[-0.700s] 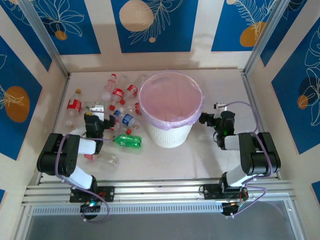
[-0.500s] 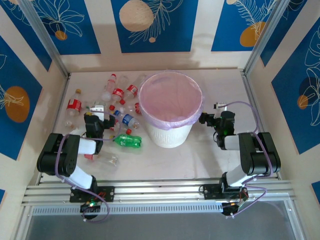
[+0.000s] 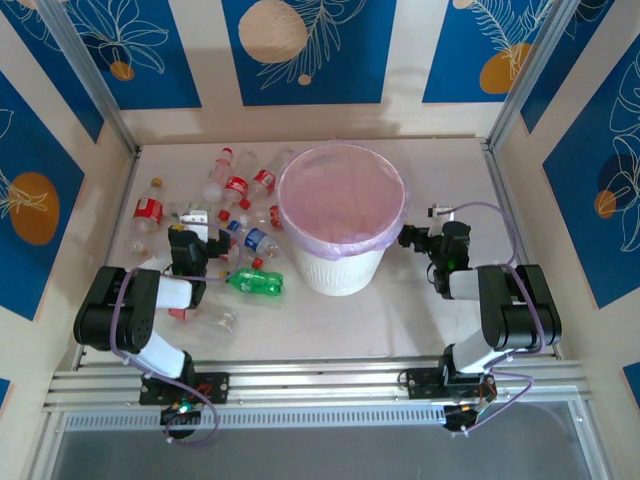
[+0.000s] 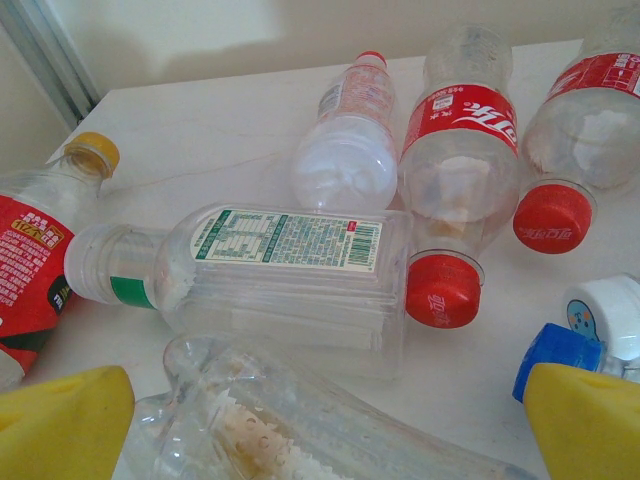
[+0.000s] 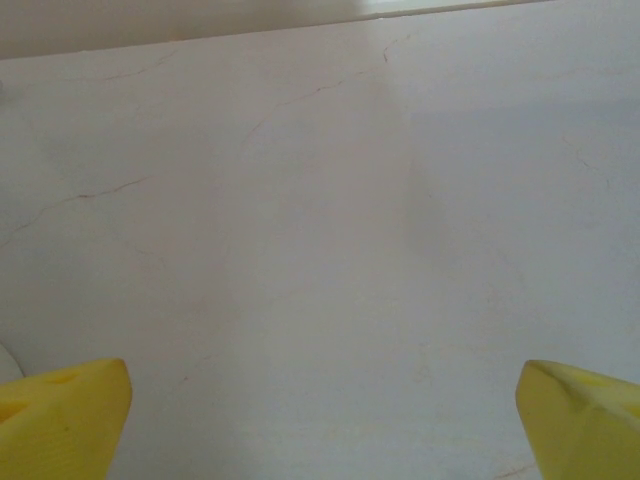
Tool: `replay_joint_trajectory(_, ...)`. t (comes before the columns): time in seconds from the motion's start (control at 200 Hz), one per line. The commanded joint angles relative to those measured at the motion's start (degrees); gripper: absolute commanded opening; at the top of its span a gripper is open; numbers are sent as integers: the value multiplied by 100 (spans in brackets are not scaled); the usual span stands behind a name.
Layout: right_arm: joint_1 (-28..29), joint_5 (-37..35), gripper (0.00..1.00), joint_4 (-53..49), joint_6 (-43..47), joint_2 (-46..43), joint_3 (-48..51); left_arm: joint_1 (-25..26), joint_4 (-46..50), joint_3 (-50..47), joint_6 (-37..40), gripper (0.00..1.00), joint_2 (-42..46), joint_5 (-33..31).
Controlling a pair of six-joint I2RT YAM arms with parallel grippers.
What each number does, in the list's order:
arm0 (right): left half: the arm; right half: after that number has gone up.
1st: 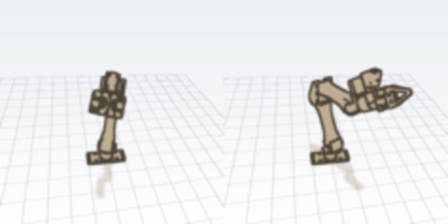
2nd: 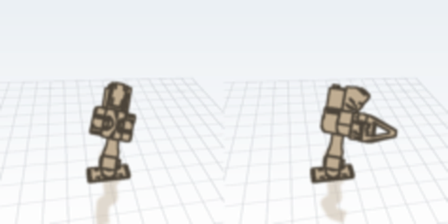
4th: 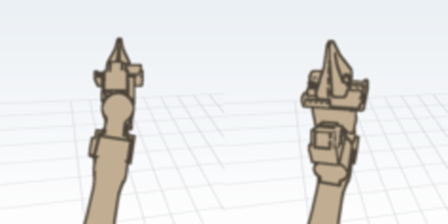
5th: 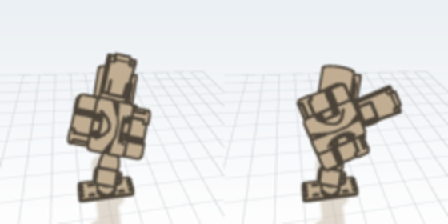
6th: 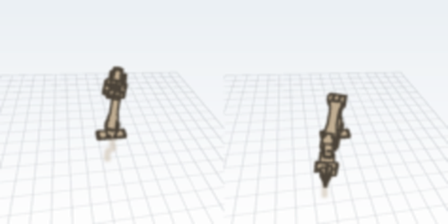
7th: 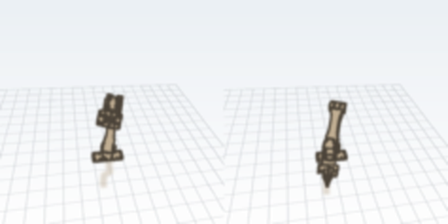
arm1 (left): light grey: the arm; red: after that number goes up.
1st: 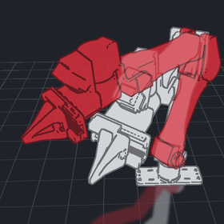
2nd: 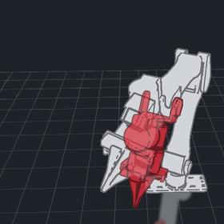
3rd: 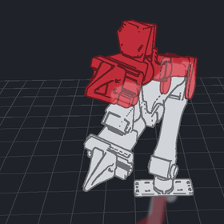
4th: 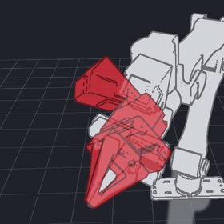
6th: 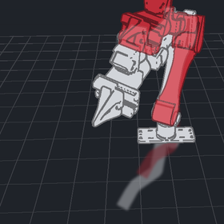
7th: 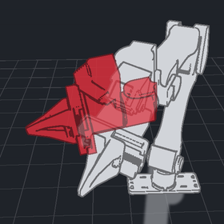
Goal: Put the plastic bottles in the bin
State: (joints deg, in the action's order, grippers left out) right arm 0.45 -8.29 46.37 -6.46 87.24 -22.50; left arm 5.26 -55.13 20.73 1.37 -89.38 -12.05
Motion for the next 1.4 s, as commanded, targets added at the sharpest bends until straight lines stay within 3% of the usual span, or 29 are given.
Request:
replay_joint_trajectory(0.0,-27,4,99,-44,-48,-36,-126,-32,-70,-19,-35,100,-16,54)
replay_joint_trajectory(0.11,-218,-79,99,-1269,-360,-448,-571,-27,969,288,54,100,551,221)
replay_joint_trajectory(0.17,-361,59,99,-2145,-538,-709,-931,9,1808,557,27,100,1031,-16)
replay_joint_trajectory(0.35,-418,-594,99,-4609,-1316,-1510,-1699,21,4895,1791,-872,100,2363,-332)
replay_joint_trajectory(0.465,-444,-563,99,-6469,-1785,-1775,-2489,-97,6908,2948,-1393,99,2450,-359)
replay_joint_trajectory(0.56,-389,-468,99,-7426,-1857,-1911,-2953,-330,7919,3761,-1409,97,2105,-60)
replay_joint_trajectory(0.83,-392,153,99,-8738,-1762,-2388,-3343,-1570,8893,5496,-849,97,195,770)
replay_joint_trajectory(0.99,-396,478,99,-8970,-1796,-2691,-3267,-2034,9263,6266,-534,100,-885,777)
replay_joint_trajectory(1.391,-570,348,99,-8885,-1757,-2809,-3298,-2411,9439,6312,-376,100,-2032,779)
